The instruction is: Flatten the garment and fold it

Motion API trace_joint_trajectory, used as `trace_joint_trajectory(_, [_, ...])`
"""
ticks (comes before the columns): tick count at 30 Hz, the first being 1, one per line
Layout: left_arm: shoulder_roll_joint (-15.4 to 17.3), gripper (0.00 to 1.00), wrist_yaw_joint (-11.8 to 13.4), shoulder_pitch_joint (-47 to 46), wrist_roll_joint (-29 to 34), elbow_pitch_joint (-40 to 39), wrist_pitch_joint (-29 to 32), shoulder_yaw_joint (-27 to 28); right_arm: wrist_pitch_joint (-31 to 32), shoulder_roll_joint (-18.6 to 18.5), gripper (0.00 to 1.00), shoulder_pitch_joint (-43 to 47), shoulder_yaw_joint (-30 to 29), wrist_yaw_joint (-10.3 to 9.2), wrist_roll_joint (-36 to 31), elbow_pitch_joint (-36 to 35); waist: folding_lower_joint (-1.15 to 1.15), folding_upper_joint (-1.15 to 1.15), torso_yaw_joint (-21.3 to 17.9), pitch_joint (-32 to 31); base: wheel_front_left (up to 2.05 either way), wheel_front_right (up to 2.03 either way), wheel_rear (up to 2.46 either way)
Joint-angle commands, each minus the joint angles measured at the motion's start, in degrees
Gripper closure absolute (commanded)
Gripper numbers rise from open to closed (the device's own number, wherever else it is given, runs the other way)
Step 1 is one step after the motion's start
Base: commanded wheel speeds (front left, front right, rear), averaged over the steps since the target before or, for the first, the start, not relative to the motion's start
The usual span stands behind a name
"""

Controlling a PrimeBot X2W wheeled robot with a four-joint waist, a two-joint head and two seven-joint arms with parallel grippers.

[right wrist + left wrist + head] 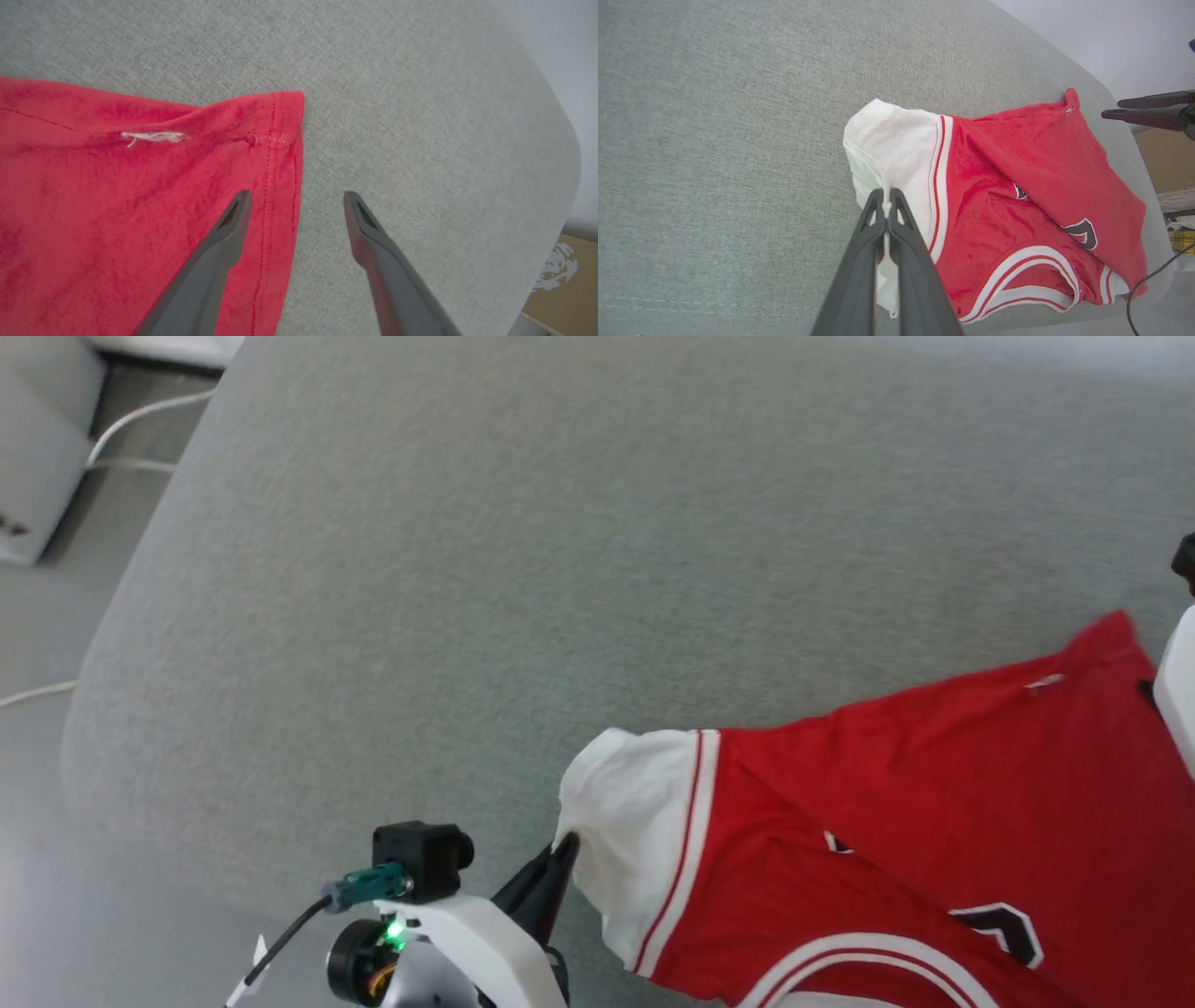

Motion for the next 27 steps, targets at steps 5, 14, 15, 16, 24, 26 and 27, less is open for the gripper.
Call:
trace_joint_trajectory(5, [-1.3,1.00,-1.3,-1.9,0.4,1.3,-1.0,-0.8,-0.6,-0.6,0.00,-2.6,3.7,-0.06,0.0,5.5,-0.02,0.00,5.8,5.2,0.00,0.00,0.00])
trace_joint_trajectory(14, [-2.0,1.00,-1.7,-2.7,0.2,2.8,-1.7,-1.0,-1.5,-1.3,1.00,-1.9,10.7,-0.06,2.1,12.0,-0.02,0.00,6.0,5.6,0.00,0.00,0.00])
trace_joint_trajectory(15, [-1.9,1.00,-1.7,-2.7,0.2,2.9,-1.8,-0.9,-2.1,-1.1,1.00,-2.0,10.9,-0.06,2.6,12.4,-0.02,0.00,5.7,5.4,0.00,0.00,0.00])
trace_joint_trajectory(16, [-1.8,1.00,-1.7,-2.8,0.3,2.9,-1.8,-0.9,-3.1,-1.1,1.00,-2.4,11.1,-0.06,2.7,12.8,-0.02,0.00,5.5,5.1,0.00,0.00,0.00])
trace_joint_trajectory(24, [0.3,1.00,-1.4,-3.1,0.5,1.7,-2.7,1.3,-15.6,0.2,1.00,-7.7,10.5,-0.06,2.4,14.3,-0.02,0.00,1.1,-0.3,0.00,0.00,0.00])
trace_joint_trajectory(26, [1.1,1.00,-1.3,-3.2,0.3,0.9,-3.1,2.4,-18.7,0.7,1.00,-9.0,10.5,-0.06,2.5,13.6,-0.02,0.00,-0.6,-2.3,0.00,0.00,0.00])
trace_joint_trajectory(27, [1.5,1.00,-1.3,-3.4,0.2,0.5,-3.3,3.1,-20.0,0.9,1.00,-9.4,10.4,-0.06,2.8,13.2,-0.02,0.00,-1.5,-3.3,0.00,0.00,0.00])
